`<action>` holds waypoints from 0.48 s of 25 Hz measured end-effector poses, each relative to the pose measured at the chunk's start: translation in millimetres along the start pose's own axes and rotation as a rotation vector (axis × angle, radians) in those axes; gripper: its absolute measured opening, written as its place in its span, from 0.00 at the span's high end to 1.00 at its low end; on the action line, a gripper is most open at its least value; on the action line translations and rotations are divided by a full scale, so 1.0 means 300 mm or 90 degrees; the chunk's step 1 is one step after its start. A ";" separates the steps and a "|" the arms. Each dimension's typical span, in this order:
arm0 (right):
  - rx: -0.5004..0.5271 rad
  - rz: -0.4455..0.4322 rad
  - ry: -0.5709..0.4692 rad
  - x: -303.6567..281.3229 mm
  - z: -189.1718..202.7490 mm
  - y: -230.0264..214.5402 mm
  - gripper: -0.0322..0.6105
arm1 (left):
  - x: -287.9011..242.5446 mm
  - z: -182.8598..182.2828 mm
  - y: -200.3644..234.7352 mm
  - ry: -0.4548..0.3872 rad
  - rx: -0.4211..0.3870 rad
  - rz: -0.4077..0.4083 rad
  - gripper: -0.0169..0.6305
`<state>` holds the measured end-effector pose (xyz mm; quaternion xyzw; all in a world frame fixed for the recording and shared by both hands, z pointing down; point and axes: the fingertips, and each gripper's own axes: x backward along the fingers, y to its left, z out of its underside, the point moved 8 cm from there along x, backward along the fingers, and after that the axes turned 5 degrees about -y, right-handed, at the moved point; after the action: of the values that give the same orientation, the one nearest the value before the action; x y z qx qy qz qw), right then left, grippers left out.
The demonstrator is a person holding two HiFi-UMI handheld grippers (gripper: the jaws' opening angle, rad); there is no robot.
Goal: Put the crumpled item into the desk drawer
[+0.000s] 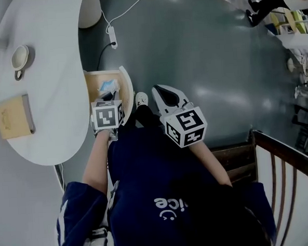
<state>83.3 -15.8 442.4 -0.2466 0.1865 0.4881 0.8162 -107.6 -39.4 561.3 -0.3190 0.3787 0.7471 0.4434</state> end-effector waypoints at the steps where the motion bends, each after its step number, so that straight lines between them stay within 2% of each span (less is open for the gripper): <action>1: 0.002 0.004 0.001 -0.005 0.000 -0.001 0.94 | -0.014 0.003 0.006 0.004 -0.001 -0.001 0.93; 12: -0.028 0.060 0.007 -0.019 0.024 -0.001 0.94 | -0.153 0.069 0.069 0.075 -0.002 -0.012 0.93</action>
<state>81.5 -15.7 451.6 -0.2581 0.1921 0.5286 0.7855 -110.7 -47.7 615.0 -0.3667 0.3998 0.7237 0.4266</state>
